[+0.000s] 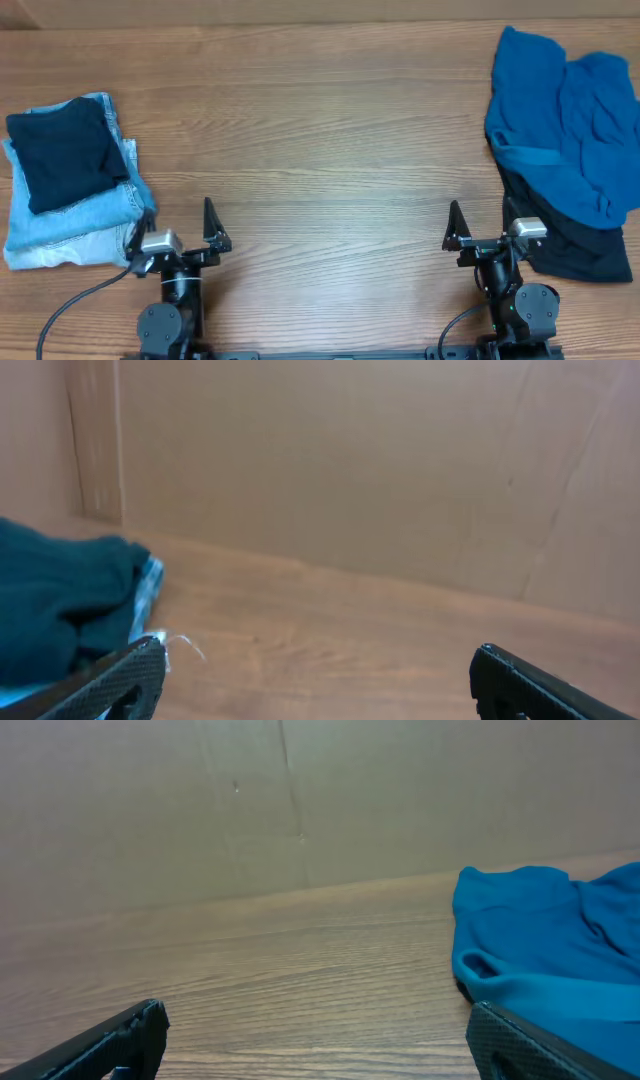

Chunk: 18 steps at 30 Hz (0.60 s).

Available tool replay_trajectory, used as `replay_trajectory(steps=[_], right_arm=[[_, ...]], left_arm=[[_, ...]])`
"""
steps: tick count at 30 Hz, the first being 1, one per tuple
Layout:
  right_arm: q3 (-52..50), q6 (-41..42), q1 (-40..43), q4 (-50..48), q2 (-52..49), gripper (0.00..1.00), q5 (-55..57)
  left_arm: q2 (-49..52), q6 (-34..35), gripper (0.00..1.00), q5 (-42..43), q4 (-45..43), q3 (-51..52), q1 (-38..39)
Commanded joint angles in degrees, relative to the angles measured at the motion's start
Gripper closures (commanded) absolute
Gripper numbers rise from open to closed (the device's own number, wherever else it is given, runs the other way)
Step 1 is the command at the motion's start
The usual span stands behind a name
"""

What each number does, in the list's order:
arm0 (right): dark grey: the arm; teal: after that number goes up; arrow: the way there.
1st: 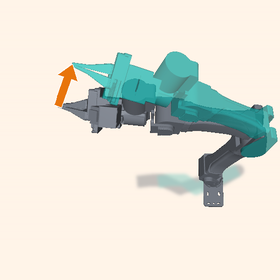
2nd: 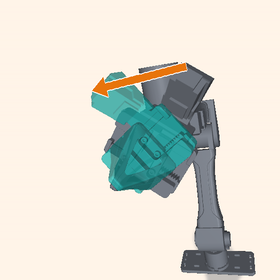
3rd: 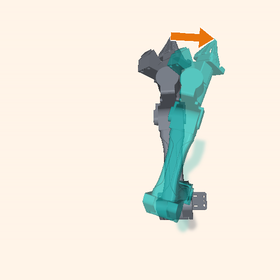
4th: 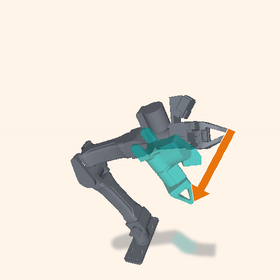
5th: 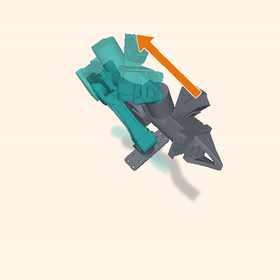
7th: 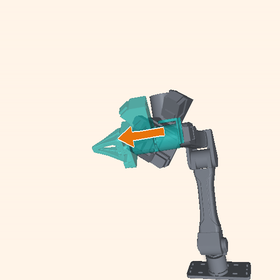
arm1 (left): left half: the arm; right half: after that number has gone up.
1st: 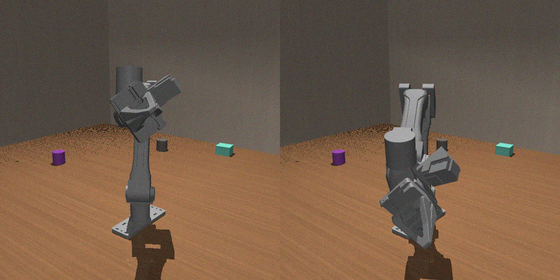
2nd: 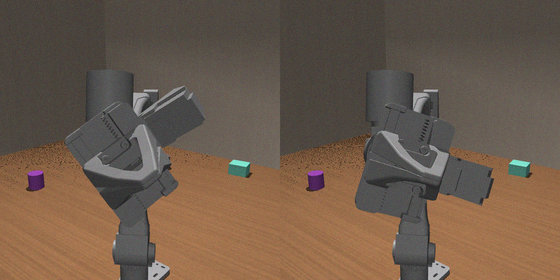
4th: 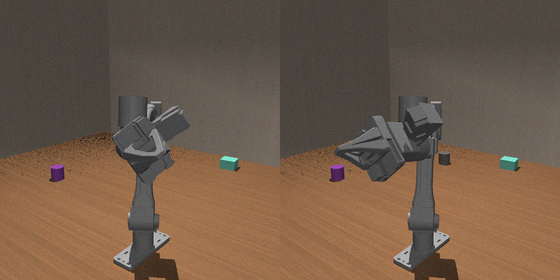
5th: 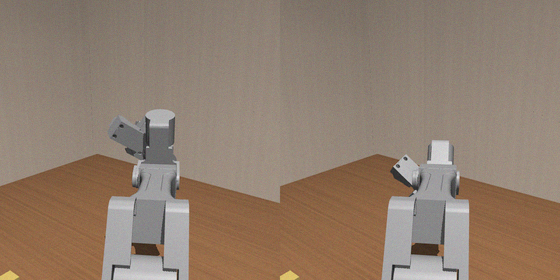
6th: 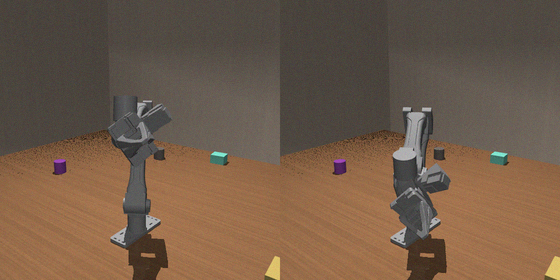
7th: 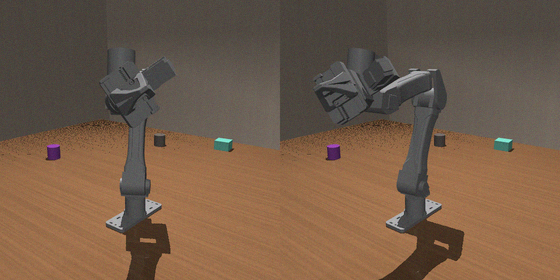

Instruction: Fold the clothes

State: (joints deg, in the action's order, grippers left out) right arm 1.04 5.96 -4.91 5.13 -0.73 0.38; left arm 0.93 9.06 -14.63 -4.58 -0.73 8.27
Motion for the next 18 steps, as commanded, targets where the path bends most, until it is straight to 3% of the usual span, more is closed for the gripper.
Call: replay_trajectory(steps=[1, 4, 18], right_arm=[[-0.6, -0.3, -0.2, -0.3, 0.5, 0.0, 0.0], [-0.6, -0.3, -0.2, -0.3, 0.5, 0.0, 0.0], [-0.6, -0.3, -0.2, -0.3, 0.5, 0.0, 0.0]], left_arm=[[-0.8, 0.0, 0.0, 5.3, 6.8, 0.5, -0.9], [-0.8, 0.2, 0.0, 10.3, 8.5, 0.5, -4.3], [-0.7, 0.2, 0.0, 10.0, 8.5, 0.5, -4.9]])
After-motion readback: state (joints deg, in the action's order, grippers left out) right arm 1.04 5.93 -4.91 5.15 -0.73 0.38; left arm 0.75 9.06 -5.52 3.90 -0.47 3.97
